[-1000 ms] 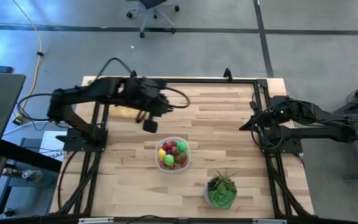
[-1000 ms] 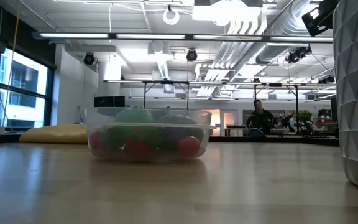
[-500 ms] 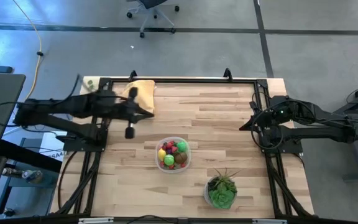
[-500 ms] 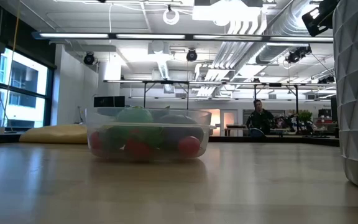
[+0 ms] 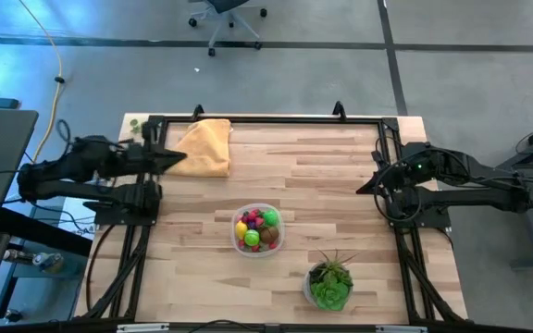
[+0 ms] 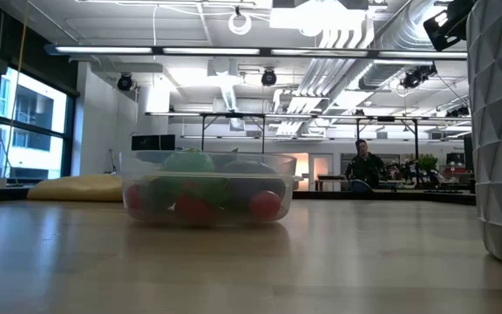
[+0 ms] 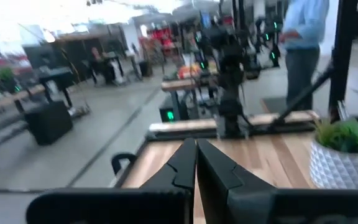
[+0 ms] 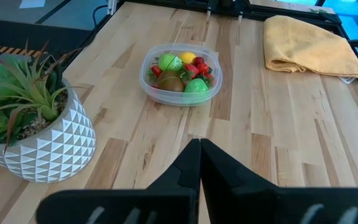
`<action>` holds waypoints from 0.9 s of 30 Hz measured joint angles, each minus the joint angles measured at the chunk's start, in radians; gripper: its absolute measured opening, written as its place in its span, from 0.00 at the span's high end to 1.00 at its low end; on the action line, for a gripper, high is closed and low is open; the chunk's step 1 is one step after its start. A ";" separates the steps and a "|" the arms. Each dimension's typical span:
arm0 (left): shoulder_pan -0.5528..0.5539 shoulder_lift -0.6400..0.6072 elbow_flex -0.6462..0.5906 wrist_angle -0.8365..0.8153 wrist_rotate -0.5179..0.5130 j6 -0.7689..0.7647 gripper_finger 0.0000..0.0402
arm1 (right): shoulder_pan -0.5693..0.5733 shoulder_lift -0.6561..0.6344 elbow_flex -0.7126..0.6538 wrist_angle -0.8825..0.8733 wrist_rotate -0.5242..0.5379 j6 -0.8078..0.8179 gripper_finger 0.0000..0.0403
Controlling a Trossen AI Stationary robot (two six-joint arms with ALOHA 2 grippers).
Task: Pick and placing Produce into tupperware
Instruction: Return to Home Position
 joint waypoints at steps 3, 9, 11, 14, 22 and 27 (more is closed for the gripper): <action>0.000 -0.068 0.000 -0.020 -0.013 0.021 0.99 | 0.000 0.000 0.000 0.000 0.000 0.000 1.00; 0.000 -0.188 0.000 -0.054 -0.043 0.055 0.99 | 0.000 0.000 0.000 0.000 0.000 0.000 1.00; 0.000 -0.219 0.000 -0.081 -0.052 0.055 0.99 | 0.000 0.000 0.000 0.000 0.000 0.000 1.00; 0.000 -0.259 0.000 -0.113 -0.059 0.055 0.99 | 0.000 0.000 0.000 0.000 0.000 0.000 1.00; 0.000 -0.357 0.000 -0.151 -0.080 0.064 0.99 | 0.000 0.000 0.000 0.000 0.000 0.000 1.00; 0.000 -0.413 0.000 -0.170 -0.084 0.066 0.99 | 0.000 0.000 0.000 0.000 0.000 0.000 1.00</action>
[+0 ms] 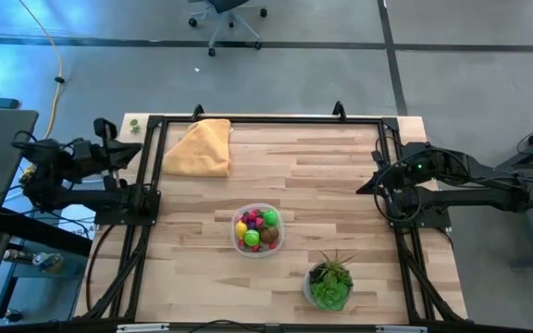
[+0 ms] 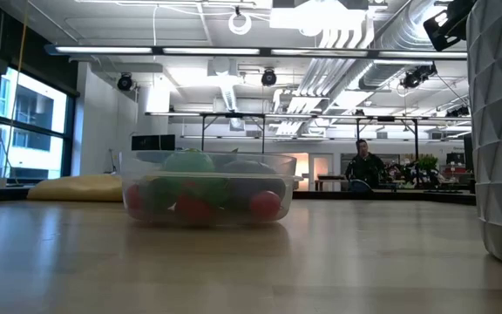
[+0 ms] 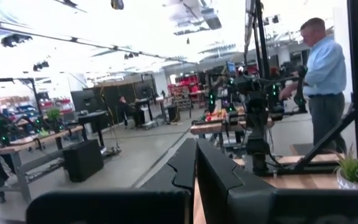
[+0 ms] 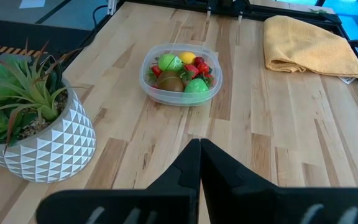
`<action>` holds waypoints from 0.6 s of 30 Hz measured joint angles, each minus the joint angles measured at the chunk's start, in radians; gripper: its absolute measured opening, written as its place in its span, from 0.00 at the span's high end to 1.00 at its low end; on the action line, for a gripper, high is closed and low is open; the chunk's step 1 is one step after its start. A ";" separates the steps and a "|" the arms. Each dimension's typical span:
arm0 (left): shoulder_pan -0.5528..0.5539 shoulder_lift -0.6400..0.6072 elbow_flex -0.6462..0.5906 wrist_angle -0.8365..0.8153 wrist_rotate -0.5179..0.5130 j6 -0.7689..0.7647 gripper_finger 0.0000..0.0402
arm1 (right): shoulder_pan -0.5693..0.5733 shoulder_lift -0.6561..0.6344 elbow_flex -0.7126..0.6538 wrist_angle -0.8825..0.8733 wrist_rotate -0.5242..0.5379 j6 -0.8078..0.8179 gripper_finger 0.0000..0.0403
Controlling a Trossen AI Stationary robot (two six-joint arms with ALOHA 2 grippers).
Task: Pick and placing Produce into tupperware
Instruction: Return to Home Position
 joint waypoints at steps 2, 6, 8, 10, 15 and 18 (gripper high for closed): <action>0.000 -0.012 0.001 -0.002 -0.002 0.008 0.99 | 0.000 0.000 0.000 0.000 0.000 0.000 1.00; 0.000 -0.011 0.004 -0.002 -0.003 0.025 0.99 | 0.000 0.000 0.000 0.000 0.000 0.000 1.00; 0.000 -0.011 -0.004 0.005 -0.004 0.032 0.99 | 0.000 0.000 0.000 0.000 0.000 0.000 1.00; 0.000 -0.011 -0.029 0.026 -0.005 0.026 0.99 | 0.000 0.000 0.000 0.000 0.000 0.000 1.00; 0.000 -0.009 -0.179 0.184 0.031 0.015 0.99 | 0.000 0.000 0.000 0.000 0.000 0.000 1.00; 0.000 -0.011 -0.275 0.303 0.035 0.010 0.99 | 0.000 0.000 0.000 0.000 0.000 0.000 1.00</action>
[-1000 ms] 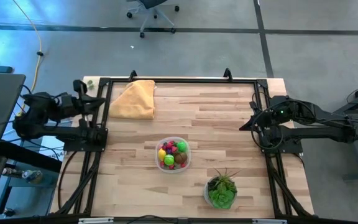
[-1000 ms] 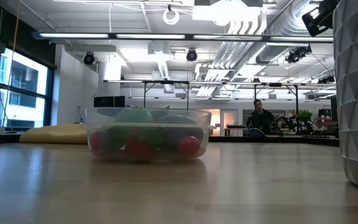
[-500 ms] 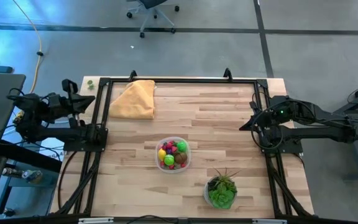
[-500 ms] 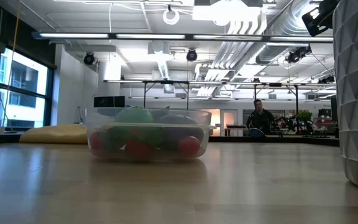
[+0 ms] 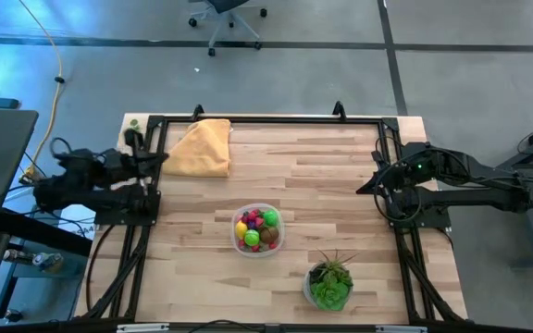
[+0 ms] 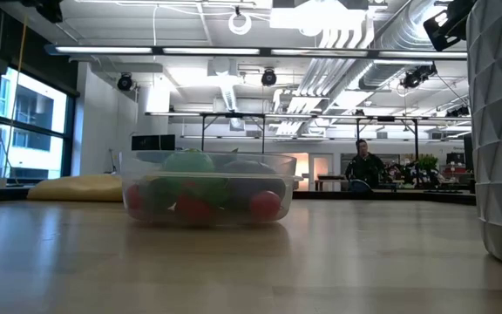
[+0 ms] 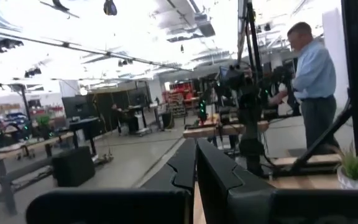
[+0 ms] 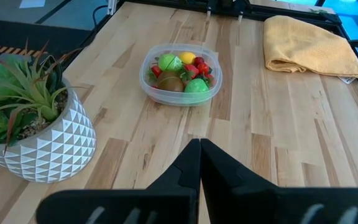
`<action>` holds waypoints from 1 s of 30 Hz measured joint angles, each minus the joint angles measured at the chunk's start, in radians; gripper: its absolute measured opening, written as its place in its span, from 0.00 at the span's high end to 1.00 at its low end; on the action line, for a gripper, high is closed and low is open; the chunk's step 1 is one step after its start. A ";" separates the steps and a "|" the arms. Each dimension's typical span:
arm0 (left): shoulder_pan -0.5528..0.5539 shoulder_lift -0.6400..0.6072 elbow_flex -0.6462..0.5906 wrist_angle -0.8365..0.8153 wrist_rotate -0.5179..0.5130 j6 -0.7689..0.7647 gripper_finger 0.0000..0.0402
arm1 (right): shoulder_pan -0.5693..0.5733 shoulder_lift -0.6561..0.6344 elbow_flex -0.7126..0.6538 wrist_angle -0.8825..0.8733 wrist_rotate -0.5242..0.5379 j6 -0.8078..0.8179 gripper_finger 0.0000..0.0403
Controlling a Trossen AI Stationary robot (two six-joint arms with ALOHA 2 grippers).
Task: Pick and placing Produce into tupperware
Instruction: Return to Home Position
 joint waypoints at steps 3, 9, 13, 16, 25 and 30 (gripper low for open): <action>0.000 0.001 -0.087 0.100 0.019 -0.012 0.99 | 0.000 0.000 0.000 0.000 0.000 0.000 1.00; 0.000 0.001 -0.236 0.276 0.063 -0.050 0.99 | 0.000 0.000 0.000 0.000 0.000 0.000 1.00; 0.000 0.001 -0.314 0.366 0.083 -0.076 0.99 | 0.000 0.000 0.000 0.000 0.000 0.000 1.00; 0.000 0.000 -0.341 0.399 0.105 -0.085 0.99 | 0.000 0.000 0.000 0.000 0.000 0.000 1.00; 0.000 0.000 -0.397 0.396 0.126 -0.116 0.99 | 0.000 0.000 0.000 0.000 0.000 0.000 1.00; 0.000 0.000 -0.428 0.396 0.125 -0.139 0.99 | 0.000 0.000 0.000 0.000 0.000 0.000 1.00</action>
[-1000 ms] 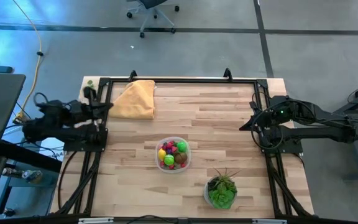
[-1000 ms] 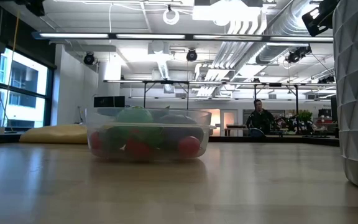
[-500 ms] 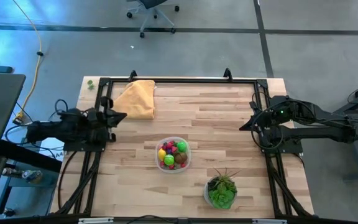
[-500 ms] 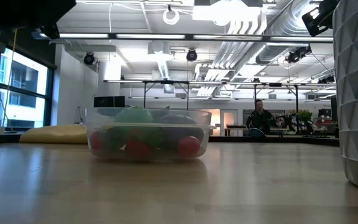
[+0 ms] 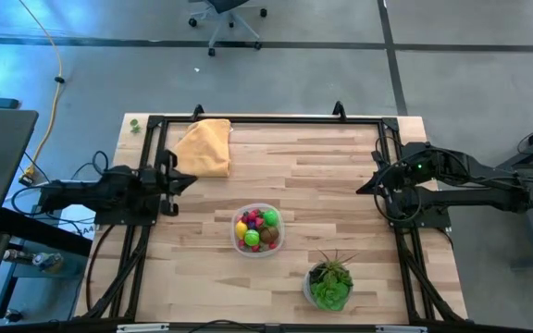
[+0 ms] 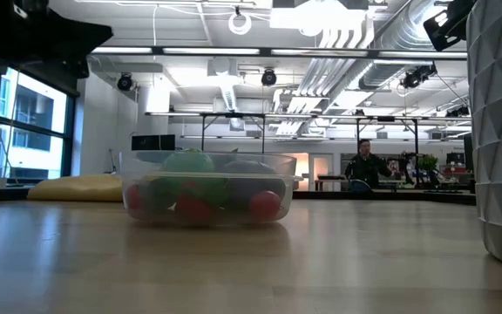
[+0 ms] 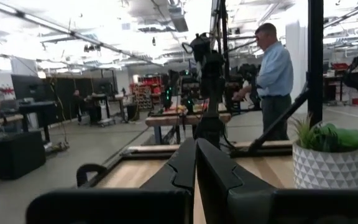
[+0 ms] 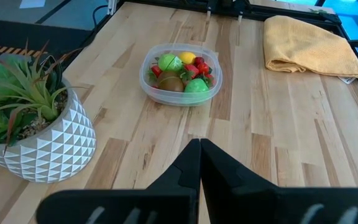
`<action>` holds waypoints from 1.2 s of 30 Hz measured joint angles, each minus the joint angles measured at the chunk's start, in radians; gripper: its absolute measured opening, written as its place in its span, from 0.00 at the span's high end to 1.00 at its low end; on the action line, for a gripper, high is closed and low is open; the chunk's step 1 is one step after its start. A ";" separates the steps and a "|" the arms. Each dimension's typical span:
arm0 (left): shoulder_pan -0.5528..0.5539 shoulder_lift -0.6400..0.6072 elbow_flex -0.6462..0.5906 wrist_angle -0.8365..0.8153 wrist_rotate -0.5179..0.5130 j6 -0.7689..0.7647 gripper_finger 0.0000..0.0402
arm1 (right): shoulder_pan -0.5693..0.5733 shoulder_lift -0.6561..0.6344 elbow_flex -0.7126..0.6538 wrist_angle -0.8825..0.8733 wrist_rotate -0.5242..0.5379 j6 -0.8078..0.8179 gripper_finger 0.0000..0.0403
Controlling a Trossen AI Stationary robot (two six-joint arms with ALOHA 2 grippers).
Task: Pick and placing Produce into tupperware
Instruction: Return to Home Position
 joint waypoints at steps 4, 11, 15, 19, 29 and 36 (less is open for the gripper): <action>0.000 0.000 -0.020 0.000 -0.001 -0.017 0.99 | 0.000 0.000 0.000 0.000 0.000 0.000 1.00; 0.000 0.000 -0.032 -0.017 -0.005 -0.023 0.99 | 0.000 0.000 0.000 0.000 0.000 0.000 1.00; 0.000 0.000 -0.032 -0.038 -0.018 -0.023 0.99 | 0.000 0.000 0.000 0.000 0.000 0.000 1.00; 0.000 0.000 -0.032 -0.076 -0.020 -0.010 0.99 | -0.001 0.000 0.000 0.001 0.045 0.000 1.00; 0.000 0.000 -0.032 -0.158 -0.019 -0.004 0.99 | -0.001 0.000 0.000 0.006 0.175 -0.164 1.00; 0.000 0.000 -0.032 -0.158 -0.019 -0.003 0.99 | 0.000 0.014 0.001 0.071 0.198 -0.002 1.00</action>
